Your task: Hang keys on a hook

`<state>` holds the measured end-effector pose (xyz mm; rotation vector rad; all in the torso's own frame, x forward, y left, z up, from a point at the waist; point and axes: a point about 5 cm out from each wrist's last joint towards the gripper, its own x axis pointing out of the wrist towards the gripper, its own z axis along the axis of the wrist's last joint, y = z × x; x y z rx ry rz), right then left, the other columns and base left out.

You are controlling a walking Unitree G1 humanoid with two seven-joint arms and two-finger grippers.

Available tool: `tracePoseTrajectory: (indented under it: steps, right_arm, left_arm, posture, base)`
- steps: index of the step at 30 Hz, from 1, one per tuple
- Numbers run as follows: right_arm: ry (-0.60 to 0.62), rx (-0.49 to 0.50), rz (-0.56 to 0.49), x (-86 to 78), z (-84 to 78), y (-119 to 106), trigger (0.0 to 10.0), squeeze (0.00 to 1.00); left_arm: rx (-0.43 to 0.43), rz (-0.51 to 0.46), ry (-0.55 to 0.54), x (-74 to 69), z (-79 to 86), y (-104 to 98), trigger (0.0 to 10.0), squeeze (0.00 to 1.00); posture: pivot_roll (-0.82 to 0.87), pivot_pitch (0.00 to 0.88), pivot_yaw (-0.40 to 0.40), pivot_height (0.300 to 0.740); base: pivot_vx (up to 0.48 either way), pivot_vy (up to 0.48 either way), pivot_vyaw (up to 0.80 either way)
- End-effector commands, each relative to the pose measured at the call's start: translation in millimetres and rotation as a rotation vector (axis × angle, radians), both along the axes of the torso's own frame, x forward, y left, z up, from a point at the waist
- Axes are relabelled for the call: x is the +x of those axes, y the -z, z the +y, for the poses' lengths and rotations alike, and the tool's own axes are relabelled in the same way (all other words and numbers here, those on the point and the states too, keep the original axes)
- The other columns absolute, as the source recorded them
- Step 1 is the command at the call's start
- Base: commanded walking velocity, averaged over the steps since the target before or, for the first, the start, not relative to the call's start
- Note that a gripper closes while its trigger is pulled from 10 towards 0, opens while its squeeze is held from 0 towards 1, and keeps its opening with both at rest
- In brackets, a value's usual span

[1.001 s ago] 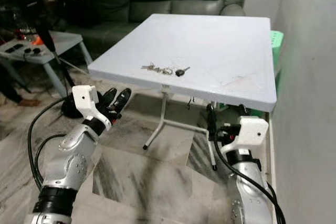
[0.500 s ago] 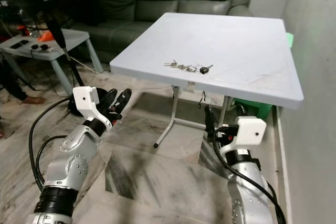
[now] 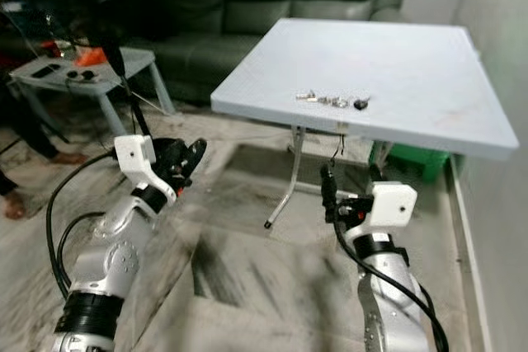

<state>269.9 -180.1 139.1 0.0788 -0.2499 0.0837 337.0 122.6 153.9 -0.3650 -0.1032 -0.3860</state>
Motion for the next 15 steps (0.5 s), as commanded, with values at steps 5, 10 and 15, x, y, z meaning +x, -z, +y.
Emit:
tracePoseTrajectory:
  steps: [5, 10, 15]
  right_arm:
    - [-0.027, 0.014, -0.013, 2.9, 7.9, -4.2, 10.0, 0.0]
    - [-0.029, 0.013, -0.011, 3.7, 7.9, -4.2, 10.0, 0.0]
    - [-0.034, 0.011, -0.009, 4.4, 8.3, -4.0, 10.0, 0.0]
  left_arm:
    - [0.023, 0.027, -0.037, 0.6, 6.1, 3.7, 10.0, 0.0]
    - [0.005, 0.025, -0.017, 0.5, 4.8, 3.3, 10.0, 0.0]
    - [0.004, 0.015, -0.011, 0.4, 4.5, 1.9, 10.0, 0.0]
  posture:
    - [-0.02, 0.022, 0.046, 0.74]
    - [-0.02, 0.02, 0.043, 0.74]
    - [-0.02, 0.021, 0.04, 0.74]
  base:
    - [0.0, 0.0, 0.0]
    - [0.0, 0.0, 0.0]
    - [0.342, 0.0, 0.0]
